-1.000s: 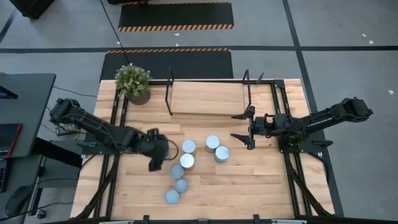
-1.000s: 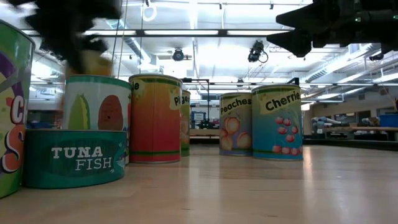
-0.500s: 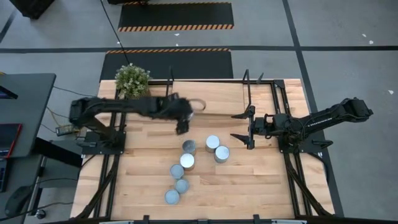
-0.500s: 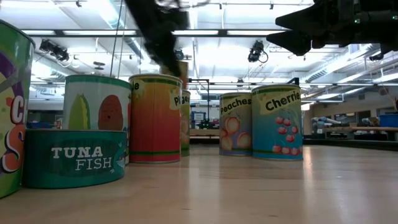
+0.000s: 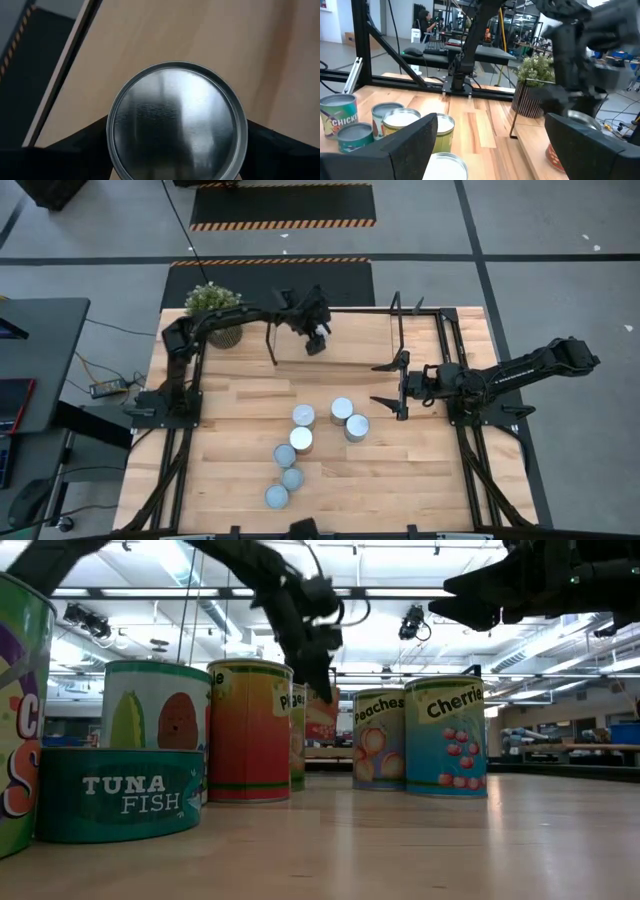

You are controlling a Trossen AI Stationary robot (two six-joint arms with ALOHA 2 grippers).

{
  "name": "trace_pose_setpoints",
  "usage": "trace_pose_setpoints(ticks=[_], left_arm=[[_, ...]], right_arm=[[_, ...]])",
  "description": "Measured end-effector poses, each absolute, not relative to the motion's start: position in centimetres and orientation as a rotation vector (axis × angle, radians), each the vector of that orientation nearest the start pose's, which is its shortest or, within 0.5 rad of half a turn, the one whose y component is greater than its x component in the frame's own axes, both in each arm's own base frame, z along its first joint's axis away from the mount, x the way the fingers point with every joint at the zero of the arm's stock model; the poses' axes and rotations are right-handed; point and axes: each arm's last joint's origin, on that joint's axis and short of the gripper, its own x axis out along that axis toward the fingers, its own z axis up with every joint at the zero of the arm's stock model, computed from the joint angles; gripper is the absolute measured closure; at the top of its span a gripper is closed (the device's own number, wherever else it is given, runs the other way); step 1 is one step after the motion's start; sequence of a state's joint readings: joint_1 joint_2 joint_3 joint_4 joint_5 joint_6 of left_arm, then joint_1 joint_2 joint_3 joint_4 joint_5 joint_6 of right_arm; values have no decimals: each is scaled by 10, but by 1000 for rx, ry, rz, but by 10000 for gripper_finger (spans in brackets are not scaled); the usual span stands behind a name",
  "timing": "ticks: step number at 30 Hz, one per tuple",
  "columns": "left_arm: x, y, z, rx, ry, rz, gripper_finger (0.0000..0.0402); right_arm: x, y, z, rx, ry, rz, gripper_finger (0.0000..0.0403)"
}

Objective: Pick and place cans onto a shelf
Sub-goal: Put the canned corn on the shelf

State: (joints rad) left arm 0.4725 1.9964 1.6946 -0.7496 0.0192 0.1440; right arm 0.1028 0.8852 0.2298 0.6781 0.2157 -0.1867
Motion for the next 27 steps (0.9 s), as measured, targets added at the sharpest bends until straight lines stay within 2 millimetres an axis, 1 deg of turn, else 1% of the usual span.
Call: trace_pose_setpoints(ticks=[2, 4, 11, 15, 19, 27], left_arm=[[380, 202, 240, -148, 1065, 341, 79], [378, 205, 240, -151, 1068, 349, 76], [379, 200, 238, -107, 1093, 285, 32], [380, 198, 238, -82, 1094, 285, 25], [378, 199, 245, -43, 1093, 343, 24], [378, 197, 258, -3, 1039, 358, 24]], right_arm=[[179, 12, 208, -183, -10, -117, 27], [179, 12, 208, -183, -10, -118, 27], [179, 12, 208, -180, -10, -118, 27], [179, 12, 208, -178, -11, -118, 27], [179, 12, 208, -175, -11, -118, 27], [179, 12, 208, -154, -8, -118, 27]])
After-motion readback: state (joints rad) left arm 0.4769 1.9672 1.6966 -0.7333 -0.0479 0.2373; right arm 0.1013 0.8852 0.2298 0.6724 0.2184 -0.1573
